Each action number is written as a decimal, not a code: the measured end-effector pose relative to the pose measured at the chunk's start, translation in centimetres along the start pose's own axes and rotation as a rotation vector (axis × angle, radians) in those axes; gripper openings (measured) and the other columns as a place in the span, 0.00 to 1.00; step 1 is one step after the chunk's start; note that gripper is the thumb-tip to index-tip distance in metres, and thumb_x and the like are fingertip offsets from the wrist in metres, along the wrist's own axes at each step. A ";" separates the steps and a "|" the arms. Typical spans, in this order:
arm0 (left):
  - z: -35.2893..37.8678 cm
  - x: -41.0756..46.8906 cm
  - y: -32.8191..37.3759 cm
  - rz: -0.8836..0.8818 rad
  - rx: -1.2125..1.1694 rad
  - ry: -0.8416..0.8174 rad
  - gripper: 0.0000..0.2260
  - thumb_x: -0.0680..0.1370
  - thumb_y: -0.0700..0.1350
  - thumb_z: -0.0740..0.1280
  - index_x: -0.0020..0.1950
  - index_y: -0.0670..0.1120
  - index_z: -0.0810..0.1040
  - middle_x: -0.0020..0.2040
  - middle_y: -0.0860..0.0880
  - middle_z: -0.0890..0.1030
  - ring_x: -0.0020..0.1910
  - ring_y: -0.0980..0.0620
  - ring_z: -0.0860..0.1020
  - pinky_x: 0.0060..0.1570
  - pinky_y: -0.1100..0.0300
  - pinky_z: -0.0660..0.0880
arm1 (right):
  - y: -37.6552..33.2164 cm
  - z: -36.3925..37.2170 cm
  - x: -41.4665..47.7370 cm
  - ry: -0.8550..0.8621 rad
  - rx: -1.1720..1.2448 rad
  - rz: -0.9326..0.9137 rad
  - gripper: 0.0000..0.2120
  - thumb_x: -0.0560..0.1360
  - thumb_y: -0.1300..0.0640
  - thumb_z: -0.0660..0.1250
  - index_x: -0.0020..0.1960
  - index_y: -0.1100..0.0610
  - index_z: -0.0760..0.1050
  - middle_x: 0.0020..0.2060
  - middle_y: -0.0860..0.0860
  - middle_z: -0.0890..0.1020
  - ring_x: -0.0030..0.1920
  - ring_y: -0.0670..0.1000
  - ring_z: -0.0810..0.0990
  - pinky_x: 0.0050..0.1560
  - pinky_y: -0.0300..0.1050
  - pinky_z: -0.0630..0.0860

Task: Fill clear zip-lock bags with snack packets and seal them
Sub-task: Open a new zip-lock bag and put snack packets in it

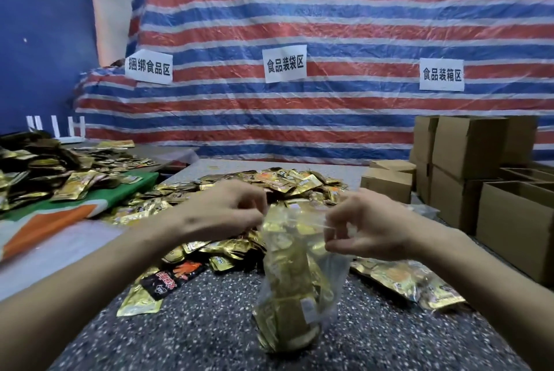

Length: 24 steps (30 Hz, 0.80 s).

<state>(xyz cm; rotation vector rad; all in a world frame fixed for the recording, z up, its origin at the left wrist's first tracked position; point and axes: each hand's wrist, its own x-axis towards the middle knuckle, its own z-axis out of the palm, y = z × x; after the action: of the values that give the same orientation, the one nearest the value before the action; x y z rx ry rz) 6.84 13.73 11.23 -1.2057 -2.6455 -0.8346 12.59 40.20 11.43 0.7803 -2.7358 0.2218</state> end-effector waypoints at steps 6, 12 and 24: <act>0.8 -0.2 -0.2 0.047 0.063 -0.020 0.13 0.78 0.56 0.68 0.39 0.48 0.76 0.32 0.58 0.74 0.31 0.61 0.68 0.32 0.65 0.64 | -1.0 -0.4 0.2 -0.104 -0.078 0.062 0.10 0.71 0.41 0.73 0.35 0.42 0.77 0.35 0.40 0.78 0.43 0.37 0.75 0.36 0.32 0.65; -0.5 -0.8 -0.3 0.055 0.074 0.054 0.04 0.78 0.50 0.68 0.45 0.53 0.81 0.38 0.60 0.79 0.36 0.63 0.74 0.34 0.71 0.69 | -0.5 -1.5 0.0 -0.112 -0.309 0.037 0.06 0.71 0.41 0.71 0.39 0.42 0.79 0.65 0.35 0.70 0.71 0.40 0.57 0.72 0.48 0.55; -1.9 -1.9 -1.3 0.092 -0.097 0.317 0.10 0.70 0.37 0.76 0.50 0.45 0.83 0.38 0.50 0.85 0.39 0.57 0.83 0.41 0.66 0.79 | -1.1 -3.2 -0.5 -0.138 0.196 0.106 0.03 0.73 0.53 0.75 0.41 0.47 0.83 0.38 0.39 0.84 0.39 0.42 0.83 0.41 0.38 0.79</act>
<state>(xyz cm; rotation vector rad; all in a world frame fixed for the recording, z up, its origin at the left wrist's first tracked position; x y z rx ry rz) 6.97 10.80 11.71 -1.1007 -2.3055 -1.0502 14.32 40.28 14.42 0.7247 -2.9219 0.4814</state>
